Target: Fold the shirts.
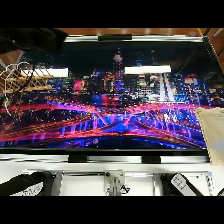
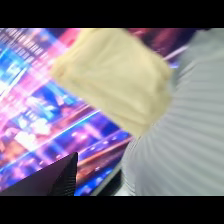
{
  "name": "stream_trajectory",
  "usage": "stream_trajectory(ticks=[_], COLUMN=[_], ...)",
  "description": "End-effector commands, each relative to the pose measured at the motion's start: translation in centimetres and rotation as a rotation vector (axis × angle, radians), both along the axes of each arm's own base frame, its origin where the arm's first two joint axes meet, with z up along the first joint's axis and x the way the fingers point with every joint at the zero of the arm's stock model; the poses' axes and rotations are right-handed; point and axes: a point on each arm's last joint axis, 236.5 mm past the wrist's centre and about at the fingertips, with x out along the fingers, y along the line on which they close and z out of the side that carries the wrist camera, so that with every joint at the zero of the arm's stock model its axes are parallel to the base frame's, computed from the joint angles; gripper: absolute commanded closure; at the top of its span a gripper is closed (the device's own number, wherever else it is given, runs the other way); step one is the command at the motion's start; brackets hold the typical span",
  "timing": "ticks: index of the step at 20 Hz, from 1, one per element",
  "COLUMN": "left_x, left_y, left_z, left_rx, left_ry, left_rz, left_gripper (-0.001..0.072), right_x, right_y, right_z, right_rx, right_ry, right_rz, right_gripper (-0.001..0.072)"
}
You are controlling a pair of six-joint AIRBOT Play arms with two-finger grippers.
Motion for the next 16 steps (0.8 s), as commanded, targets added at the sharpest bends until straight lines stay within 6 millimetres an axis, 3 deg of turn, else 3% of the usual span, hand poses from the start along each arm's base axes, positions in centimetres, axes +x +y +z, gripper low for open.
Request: stream_trajectory(ticks=[1, 3, 5, 7, 9, 10, 13, 16], left_x=[-1.5, -1.6, -1.2, -1.2, -1.9, -2.1, -1.0, 0.1], left_y=[-0.1, -0.2, -0.2, 1.1, 3.2, 3.9, 3.4, 3.1], left_z=[-4.6, -6.8, -10.4, -15.8, -21.2, -22.8, -22.9, -22.6], left_rx=[0.082, 0.08, 0.044, 0.073, 0.171, 0.2, 0.177, 0.153], left_ry=[0.174, 0.267, 0.426, 0.633, 0.82, 0.878, 0.847, 0.803], left_rz=[-0.04, -0.031, 0.031, 0.141, 0.245, 0.284, 0.289, 0.289], left_gripper=[0.0037, 0.0043, 0.0045, 0.0045, 0.0045, 0.0044, 0.0044, 0.0043], right_x=[7.1, 9.6, 11.2, 12.7, 13.6, 13.7, 13.8, 13.1], right_y=[7.4, 11.1, 16.2, 21.8, 25.5, 27.2, 31.0, 33.5], right_z=[-2.4, -5.3, -9.5, -13.1, -15.5, -16.5, -17.7, -17.7], right_rx=[-0.015, 0.001, 0.099, 0.196, 0.22, 0.217, 0.206, 0.194], right_ry=[0.003, 0.074, 0.194, 0.279, 0.331, 0.356, 0.377, 0.384], right_rz=[0.271, 0.374, 0.511, 0.649, 0.737, 0.778, 0.869, 0.933], right_gripper=[0.0138, 0.0138, 0.0137, 0.0137, 0.0137, 0.0137, 0.0137, 0.0137])
